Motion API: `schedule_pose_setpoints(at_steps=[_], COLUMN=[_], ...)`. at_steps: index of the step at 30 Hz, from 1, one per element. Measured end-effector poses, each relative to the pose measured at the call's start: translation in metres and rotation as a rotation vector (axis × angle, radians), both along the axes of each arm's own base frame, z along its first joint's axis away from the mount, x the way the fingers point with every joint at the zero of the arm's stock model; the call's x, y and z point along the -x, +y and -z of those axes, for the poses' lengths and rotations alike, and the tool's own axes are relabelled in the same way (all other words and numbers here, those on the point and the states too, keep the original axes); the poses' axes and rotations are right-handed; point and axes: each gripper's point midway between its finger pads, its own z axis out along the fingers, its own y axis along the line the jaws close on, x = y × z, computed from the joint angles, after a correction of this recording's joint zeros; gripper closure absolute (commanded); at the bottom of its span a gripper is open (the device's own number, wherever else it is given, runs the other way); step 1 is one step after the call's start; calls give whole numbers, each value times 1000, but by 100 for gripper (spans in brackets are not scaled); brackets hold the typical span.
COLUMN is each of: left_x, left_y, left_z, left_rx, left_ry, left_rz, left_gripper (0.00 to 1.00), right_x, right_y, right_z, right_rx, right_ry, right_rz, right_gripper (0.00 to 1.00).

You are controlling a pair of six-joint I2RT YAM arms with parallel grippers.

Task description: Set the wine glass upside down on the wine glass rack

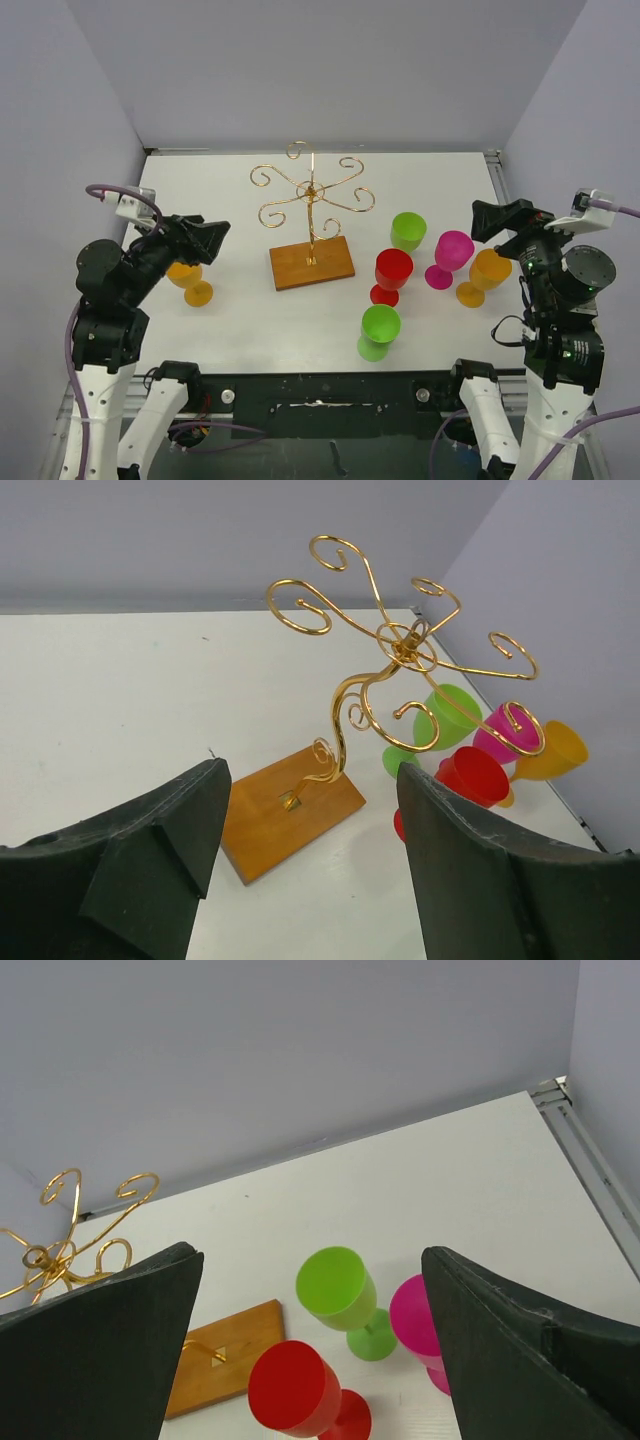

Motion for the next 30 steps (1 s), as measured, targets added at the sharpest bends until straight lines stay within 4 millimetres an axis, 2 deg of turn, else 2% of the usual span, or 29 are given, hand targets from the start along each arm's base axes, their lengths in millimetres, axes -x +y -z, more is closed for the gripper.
schedule_pose_setpoints(at_steps=[4,9,16,19,26,30], left_x=[0,1,-4,-9,-22,-24], left_y=[-5,-9,-12,-10,1,4], left_z=[5,3,-6,-2,9,12], left_rx=[17,30,40,43,54,55], left_ry=[0,-31,-95,-93,-83,-80], left_rz=[25,42,49,29,-51,-72], left_gripper=[34,34,34,34,34,34], right_x=[1,1,-5,-15,-49,-59], right_y=[7,14,23,24,18,32], right_z=[8,20,44,57,104,129], right_rx=[-12,-14,1,0,-18,22], right_ry=[30,73,152,209,413,514], right_rz=[-40,-89,-163,-188,-189,-201], right_gripper=[1,2,18,23,35,35])
